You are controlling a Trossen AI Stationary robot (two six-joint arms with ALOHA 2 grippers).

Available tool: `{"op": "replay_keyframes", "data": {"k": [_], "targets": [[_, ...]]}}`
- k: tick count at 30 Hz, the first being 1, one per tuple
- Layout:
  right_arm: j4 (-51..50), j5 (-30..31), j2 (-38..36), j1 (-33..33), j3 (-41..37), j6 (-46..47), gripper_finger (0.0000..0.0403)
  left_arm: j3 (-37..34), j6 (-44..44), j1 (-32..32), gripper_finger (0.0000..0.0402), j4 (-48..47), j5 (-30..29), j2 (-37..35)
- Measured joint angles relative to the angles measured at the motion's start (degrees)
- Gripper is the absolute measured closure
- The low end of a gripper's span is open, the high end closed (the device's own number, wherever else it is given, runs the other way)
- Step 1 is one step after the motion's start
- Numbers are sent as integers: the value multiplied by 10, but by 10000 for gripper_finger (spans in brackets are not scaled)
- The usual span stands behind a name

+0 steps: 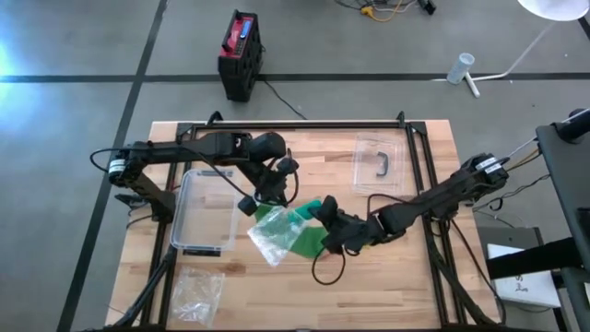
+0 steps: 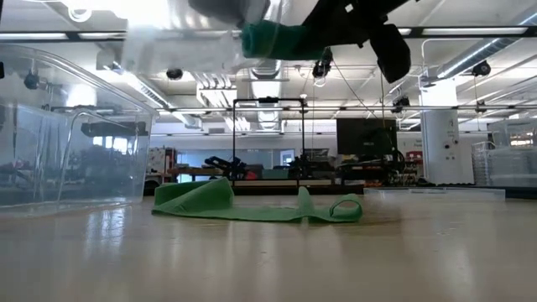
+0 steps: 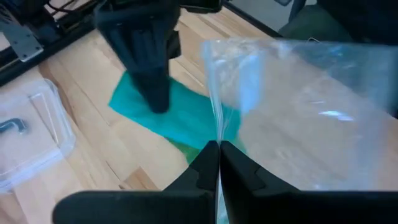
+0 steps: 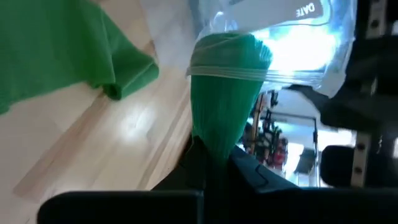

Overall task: Roll bandage
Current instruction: Put the rolled light green bandage into the top transparent zip bag

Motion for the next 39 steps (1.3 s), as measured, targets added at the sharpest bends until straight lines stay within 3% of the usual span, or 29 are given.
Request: {"op": "replay_keyframes", "data": {"k": [4,13,19,24,27,30,37,39], "targets": [[34,-32,0,-8,0,-62,385,0,-18,0,401,-1,0,3],[64,-17,-1,-30,0,-194,384,0,-61,-15,401,-20,-36,3],[72,-114,1,-31,0,-213,384,0,-67,-16,401,-15,-137,7],[82,-166,12,-60,0,-235,384,0,-10,-31,401,-2,-155,11],[67,-134,16,-92,-1,-197,384,0,-6,-47,401,6,-218,11],[53,-140,8,-116,0,-165,384,0,-15,-65,401,11,-279,10],[54,-205,-6,-111,-1,-232,383,0,-18,-99,401,14,-437,9],[70,-223,-7,-113,1,-236,380,0,-2,-103,401,24,-451,9]]}}
